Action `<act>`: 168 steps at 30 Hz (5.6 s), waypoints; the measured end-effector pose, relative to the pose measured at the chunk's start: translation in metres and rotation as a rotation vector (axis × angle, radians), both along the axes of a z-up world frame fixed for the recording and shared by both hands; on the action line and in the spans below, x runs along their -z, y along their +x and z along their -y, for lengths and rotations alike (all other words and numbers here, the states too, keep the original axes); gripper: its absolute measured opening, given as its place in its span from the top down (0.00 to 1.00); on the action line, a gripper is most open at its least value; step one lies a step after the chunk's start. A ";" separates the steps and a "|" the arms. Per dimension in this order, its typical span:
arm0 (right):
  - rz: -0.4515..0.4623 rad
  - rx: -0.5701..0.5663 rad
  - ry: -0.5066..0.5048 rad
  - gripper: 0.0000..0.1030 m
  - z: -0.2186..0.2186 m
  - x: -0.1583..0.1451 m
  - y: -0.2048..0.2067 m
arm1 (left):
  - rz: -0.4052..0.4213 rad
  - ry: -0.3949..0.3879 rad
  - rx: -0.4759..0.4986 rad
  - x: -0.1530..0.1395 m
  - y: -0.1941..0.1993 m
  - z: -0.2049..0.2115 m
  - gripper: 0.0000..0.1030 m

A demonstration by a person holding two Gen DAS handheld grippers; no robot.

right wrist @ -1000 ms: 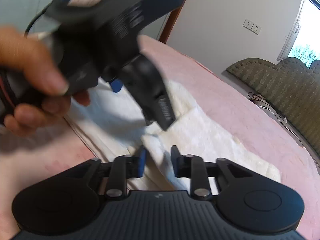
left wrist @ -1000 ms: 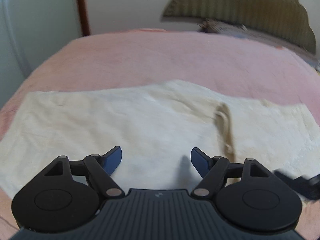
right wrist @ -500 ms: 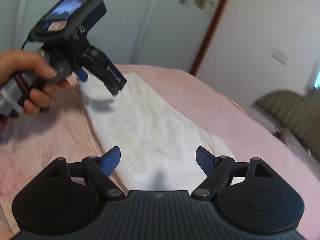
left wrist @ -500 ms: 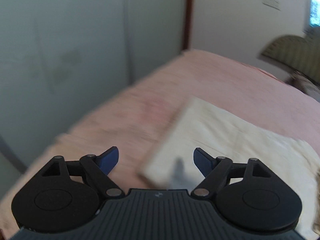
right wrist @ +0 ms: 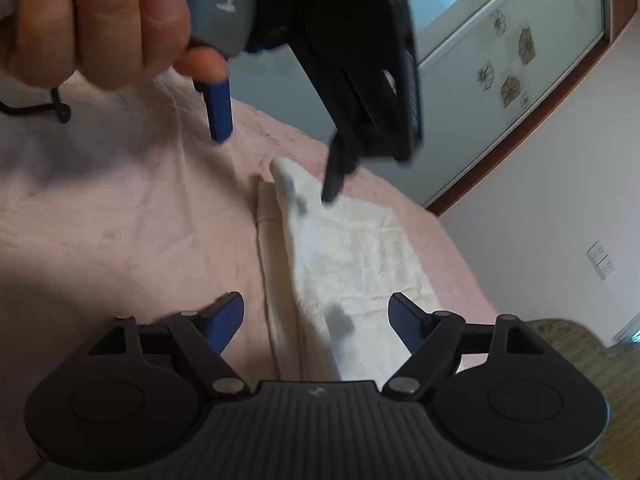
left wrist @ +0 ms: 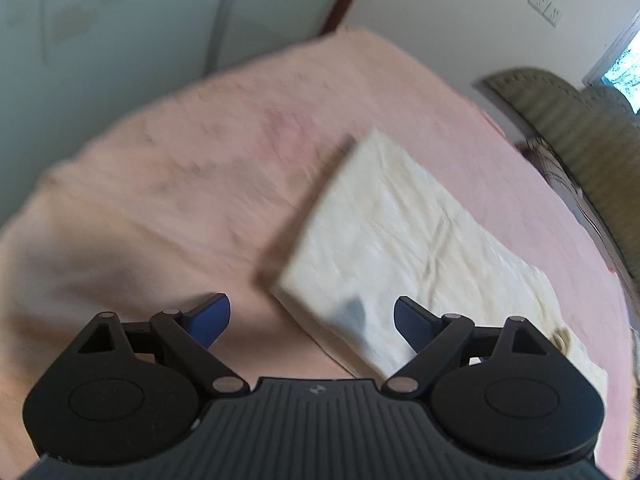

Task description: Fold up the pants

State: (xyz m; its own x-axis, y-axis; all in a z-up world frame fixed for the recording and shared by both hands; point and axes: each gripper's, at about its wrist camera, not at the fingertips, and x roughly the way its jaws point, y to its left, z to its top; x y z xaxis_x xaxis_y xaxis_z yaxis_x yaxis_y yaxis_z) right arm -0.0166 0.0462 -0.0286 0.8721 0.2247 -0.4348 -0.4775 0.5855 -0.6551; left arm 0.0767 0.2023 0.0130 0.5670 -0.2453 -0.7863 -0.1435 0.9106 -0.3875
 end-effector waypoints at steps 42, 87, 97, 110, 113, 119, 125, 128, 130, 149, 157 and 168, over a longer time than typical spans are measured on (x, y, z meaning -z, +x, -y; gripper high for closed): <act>-0.448 0.316 0.835 0.15 0.227 -0.090 0.086 | 0.512 0.222 0.192 -0.076 -0.049 0.173 0.86; -0.333 0.644 1.311 0.13 0.497 -0.055 -0.077 | 0.405 -0.017 0.518 -0.057 -0.052 0.283 0.41; -0.736 0.545 1.563 0.12 0.498 -0.011 -0.008 | 0.299 0.097 0.407 -0.031 -0.031 0.240 0.38; -0.627 0.601 1.437 0.87 0.475 -0.022 0.027 | 0.275 0.109 0.389 -0.021 -0.038 0.232 0.38; -0.484 0.591 1.389 0.88 0.475 -0.053 0.003 | 0.291 0.115 0.376 -0.029 -0.036 0.231 0.37; -0.424 0.692 1.290 0.88 0.498 -0.063 -0.025 | 0.254 0.139 0.407 -0.019 -0.035 0.244 0.32; -0.415 0.839 1.158 0.73 0.487 -0.043 -0.025 | 0.322 0.239 0.533 -0.018 -0.052 0.267 0.30; -0.163 0.930 0.904 0.70 0.450 -0.073 -0.044 | 0.321 0.292 0.535 -0.011 -0.056 0.275 0.29; -0.130 0.819 0.830 0.68 0.420 -0.085 -0.056 | 0.303 0.288 0.540 -0.007 -0.055 0.279 0.29; -0.356 0.786 0.869 0.68 0.370 -0.050 -0.073 | 0.277 0.351 0.523 0.000 -0.076 0.292 0.27; -0.337 0.760 0.855 0.67 0.358 -0.057 -0.082 | 0.269 0.349 0.519 0.001 -0.081 0.292 0.24; -0.364 0.742 0.850 0.57 0.349 -0.048 -0.097 | 0.288 0.305 0.558 0.001 -0.085 0.269 0.20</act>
State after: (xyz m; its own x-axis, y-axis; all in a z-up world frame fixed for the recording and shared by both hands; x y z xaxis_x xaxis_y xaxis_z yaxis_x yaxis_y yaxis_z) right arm -0.1141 -0.3028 0.0190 0.7666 0.0526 -0.6400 0.0846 0.9797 0.1819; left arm -0.0086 -0.0664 0.0119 0.6165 -0.3525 -0.7040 0.4477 0.8925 -0.0549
